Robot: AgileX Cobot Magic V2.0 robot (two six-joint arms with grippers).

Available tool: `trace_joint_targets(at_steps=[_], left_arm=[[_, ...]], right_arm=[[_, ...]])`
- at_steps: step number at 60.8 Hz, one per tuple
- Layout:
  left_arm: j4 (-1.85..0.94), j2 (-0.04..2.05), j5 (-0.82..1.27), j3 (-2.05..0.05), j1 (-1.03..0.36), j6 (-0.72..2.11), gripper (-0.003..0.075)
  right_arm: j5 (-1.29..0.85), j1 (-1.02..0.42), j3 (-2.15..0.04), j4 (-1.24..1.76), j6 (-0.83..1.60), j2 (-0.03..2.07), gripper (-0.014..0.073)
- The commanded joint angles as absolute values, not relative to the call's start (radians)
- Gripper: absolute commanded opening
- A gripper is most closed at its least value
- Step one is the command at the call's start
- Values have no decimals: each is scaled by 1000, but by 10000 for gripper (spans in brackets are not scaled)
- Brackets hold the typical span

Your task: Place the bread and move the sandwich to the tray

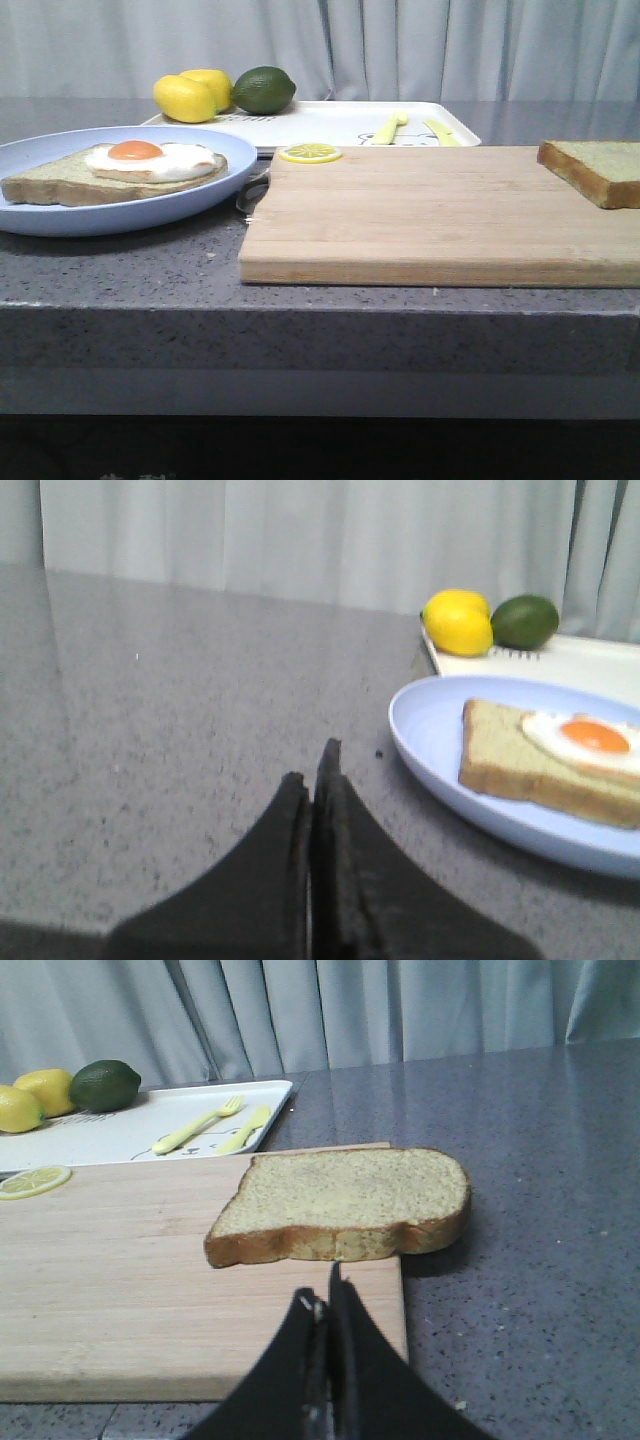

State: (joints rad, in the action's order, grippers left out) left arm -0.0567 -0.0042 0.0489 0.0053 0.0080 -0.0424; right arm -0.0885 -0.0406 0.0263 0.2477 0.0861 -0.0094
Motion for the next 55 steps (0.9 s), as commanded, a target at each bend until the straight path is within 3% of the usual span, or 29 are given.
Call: trace_joint_targets(at_steps=[1,8,17,27,44,49,55], left_arm=[[-66,-25,-171,4,2,-50,-20],[-66,-23,-234,-41,2,-50,-20],[-38,37,-94,-209,2,-45,-20],[24,252,46,-378,2,-45,-20],[25,558,44,-506,2,-45,-20],[25,568,29,-506,2,-45,-19],[25,568,25,-506,2,-45,13]], right_arm=[[-43,-35,-40,248,90,-26,-60],[-113,-35,-142,248,90,-21,-60],[-233,-35,-325,248,90,56,-60],[-343,-35,-514,248,90,272,-60],[-327,-35,-613,252,90,523,-53],[-331,-35,-613,255,90,532,21],[-337,-35,-613,255,90,532,206]])
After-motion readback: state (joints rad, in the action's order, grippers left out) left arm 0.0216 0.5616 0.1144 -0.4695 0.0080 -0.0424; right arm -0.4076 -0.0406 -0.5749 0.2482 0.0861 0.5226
